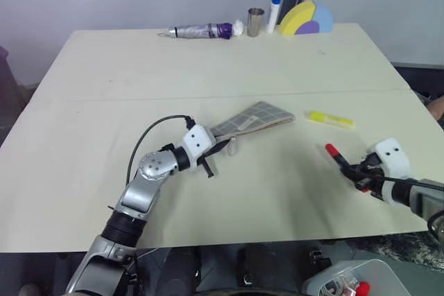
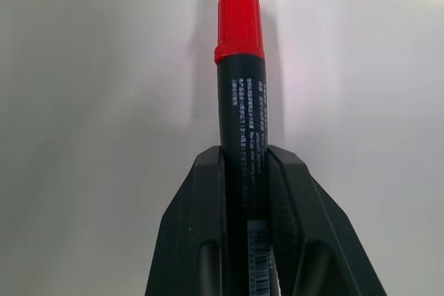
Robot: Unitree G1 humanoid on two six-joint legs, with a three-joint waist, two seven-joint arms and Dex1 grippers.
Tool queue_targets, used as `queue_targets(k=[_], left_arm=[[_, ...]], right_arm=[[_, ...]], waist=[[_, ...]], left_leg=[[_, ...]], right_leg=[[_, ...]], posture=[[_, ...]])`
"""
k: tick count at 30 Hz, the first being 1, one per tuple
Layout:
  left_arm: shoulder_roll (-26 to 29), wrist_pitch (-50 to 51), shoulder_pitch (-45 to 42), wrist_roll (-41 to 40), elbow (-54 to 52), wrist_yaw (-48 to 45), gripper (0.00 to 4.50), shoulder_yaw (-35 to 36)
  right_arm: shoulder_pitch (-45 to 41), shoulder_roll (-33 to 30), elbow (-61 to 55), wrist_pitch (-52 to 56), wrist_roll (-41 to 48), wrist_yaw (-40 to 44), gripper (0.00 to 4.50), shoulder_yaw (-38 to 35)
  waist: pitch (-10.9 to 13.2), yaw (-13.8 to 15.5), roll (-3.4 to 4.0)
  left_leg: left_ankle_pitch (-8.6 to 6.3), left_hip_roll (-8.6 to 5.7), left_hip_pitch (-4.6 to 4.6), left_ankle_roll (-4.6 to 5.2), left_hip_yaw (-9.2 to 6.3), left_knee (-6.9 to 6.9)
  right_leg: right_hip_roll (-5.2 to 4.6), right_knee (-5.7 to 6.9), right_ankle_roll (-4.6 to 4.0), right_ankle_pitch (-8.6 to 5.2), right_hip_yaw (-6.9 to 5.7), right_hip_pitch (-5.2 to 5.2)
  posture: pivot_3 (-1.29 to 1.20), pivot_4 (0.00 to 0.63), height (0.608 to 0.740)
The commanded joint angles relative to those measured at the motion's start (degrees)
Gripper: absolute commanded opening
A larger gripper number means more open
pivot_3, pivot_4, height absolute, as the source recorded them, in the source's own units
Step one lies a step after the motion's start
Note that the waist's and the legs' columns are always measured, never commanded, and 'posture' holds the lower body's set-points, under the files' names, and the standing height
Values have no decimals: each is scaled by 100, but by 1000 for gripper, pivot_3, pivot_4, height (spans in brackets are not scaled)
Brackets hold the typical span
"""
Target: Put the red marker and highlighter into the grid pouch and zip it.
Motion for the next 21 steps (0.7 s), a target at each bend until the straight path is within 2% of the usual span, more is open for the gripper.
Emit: queue_targets(k=[1,8,21], left_arm=[[-19,-138,-14,-51,-139,5,0,52],[-71,-87,0,-167,-275,-14,0,71],[-27,-106,149,-130,-498,-130,0,-44]], right_arm=[[-371,-191,-926,-399,84,163,271,200],[-1187,-306,-1045,-336,-162,-15,271,961],[-1686,-485,-590,-395,-624,-9,271,1601]], waist=[[0,1,0],[4,40,-7],[4,29,-7]], left_leg=[[0,1,1,0,-1,0],[0,-5,-6,0,-7,7],[0,-3,-7,0,-10,5]], right_leg=[[2,0,0,0,0,1],[-5,-2,3,0,-6,4],[-5,-2,3,0,-7,2]], posture=[[0,150,740],[0,150,740],[0,150,740]])
